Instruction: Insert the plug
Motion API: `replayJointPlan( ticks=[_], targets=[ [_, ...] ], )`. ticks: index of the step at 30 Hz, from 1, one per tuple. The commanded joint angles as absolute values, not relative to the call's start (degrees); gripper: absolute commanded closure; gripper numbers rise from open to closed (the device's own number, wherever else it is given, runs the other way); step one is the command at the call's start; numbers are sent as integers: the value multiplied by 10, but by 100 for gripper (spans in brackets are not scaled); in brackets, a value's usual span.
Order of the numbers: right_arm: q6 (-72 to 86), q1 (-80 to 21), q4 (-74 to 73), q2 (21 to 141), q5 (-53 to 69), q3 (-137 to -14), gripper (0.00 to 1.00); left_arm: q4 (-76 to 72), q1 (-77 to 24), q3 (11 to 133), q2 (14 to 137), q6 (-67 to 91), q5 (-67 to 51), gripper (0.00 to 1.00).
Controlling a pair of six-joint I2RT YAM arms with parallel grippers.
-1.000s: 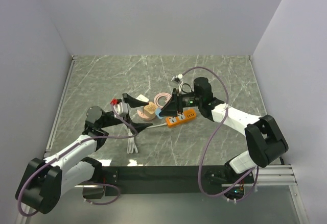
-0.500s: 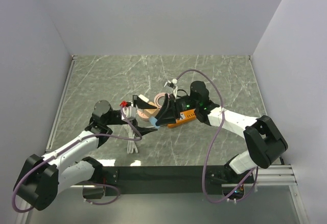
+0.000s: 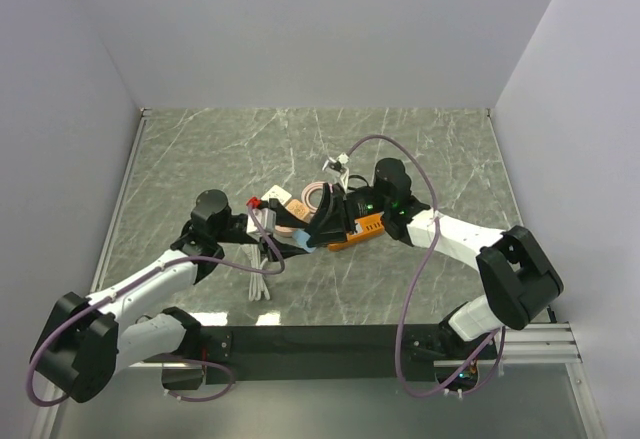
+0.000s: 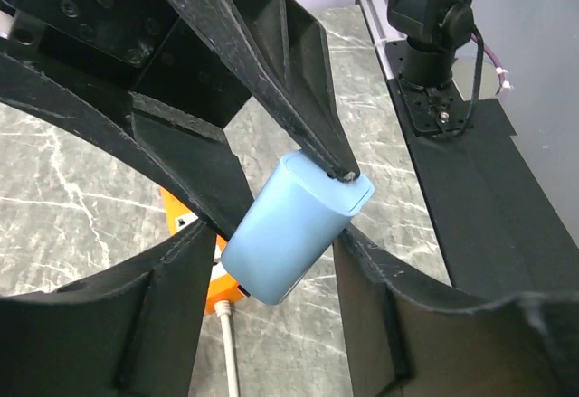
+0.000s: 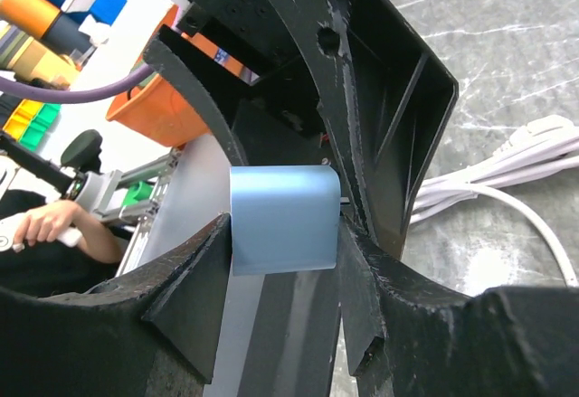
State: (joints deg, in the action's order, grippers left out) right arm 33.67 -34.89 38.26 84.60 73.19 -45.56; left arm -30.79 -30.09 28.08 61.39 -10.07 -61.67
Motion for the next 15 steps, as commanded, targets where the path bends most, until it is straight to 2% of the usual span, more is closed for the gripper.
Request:
replayJointPlan(
  ticks=[1, 2, 5, 7, 10, 15],
  targets=[
    [345, -356, 424, 853, 746, -458, 66, -310, -308, 307, 619, -122, -642, 43],
    [347, -356, 426, 855, 748, -458, 66, -312, -308, 306, 618, -120, -641, 42],
    [346, -357, 428, 862, 751, -460, 66, -352, -308, 287, 605, -100, -615, 29],
    [346, -357, 428, 867, 751, -462, 66, -381, -308, 276, 586, -92, -579, 24],
    [352, -357, 435, 874, 752, -463, 66, -400, -308, 260, 561, -83, -542, 22],
    [362, -356, 448, 881, 755, -462, 66, -413, -308, 254, 551, -76, -571, 23]
  ],
)
